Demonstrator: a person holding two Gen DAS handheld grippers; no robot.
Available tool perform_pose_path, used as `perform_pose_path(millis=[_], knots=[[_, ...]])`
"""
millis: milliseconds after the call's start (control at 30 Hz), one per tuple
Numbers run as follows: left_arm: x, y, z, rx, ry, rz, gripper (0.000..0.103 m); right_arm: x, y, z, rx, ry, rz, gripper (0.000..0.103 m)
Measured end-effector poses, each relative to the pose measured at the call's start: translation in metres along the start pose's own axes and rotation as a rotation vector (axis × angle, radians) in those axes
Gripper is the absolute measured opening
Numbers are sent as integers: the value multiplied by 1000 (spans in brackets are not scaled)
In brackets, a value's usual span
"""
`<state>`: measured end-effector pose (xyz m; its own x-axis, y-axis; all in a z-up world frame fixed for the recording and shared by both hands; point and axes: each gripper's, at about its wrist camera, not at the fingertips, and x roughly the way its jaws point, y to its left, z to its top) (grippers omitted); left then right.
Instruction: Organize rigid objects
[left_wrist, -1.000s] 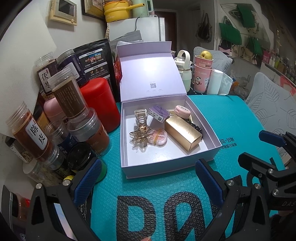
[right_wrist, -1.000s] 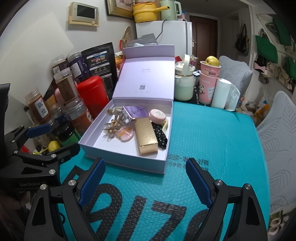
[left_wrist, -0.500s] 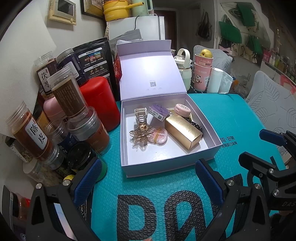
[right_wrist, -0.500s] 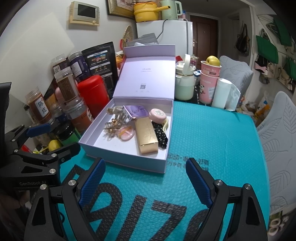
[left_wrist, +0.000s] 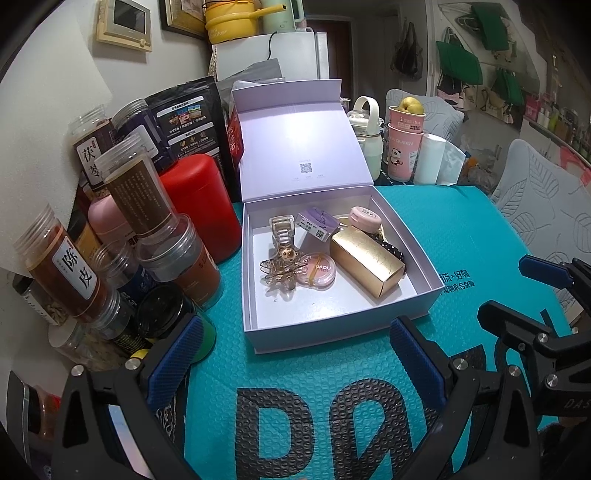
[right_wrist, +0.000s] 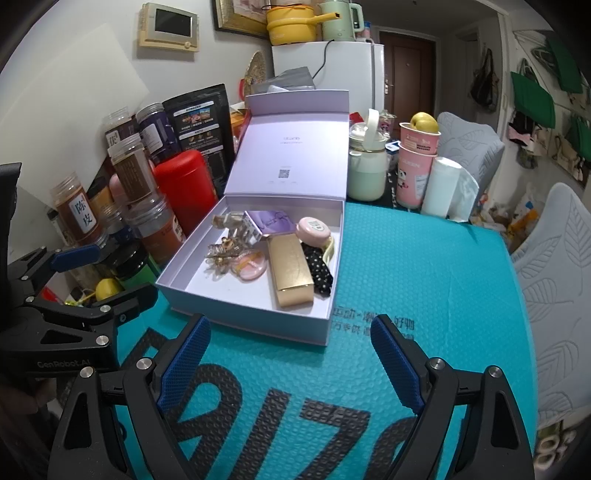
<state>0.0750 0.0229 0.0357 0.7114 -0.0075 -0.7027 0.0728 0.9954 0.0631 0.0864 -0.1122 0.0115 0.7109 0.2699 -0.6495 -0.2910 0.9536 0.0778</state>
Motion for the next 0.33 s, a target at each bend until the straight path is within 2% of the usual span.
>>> perform_pose_path(millis=[333], knots=[[5,2,-1,-13,16,-11,103,4,-2,0,7,17,19,89]])
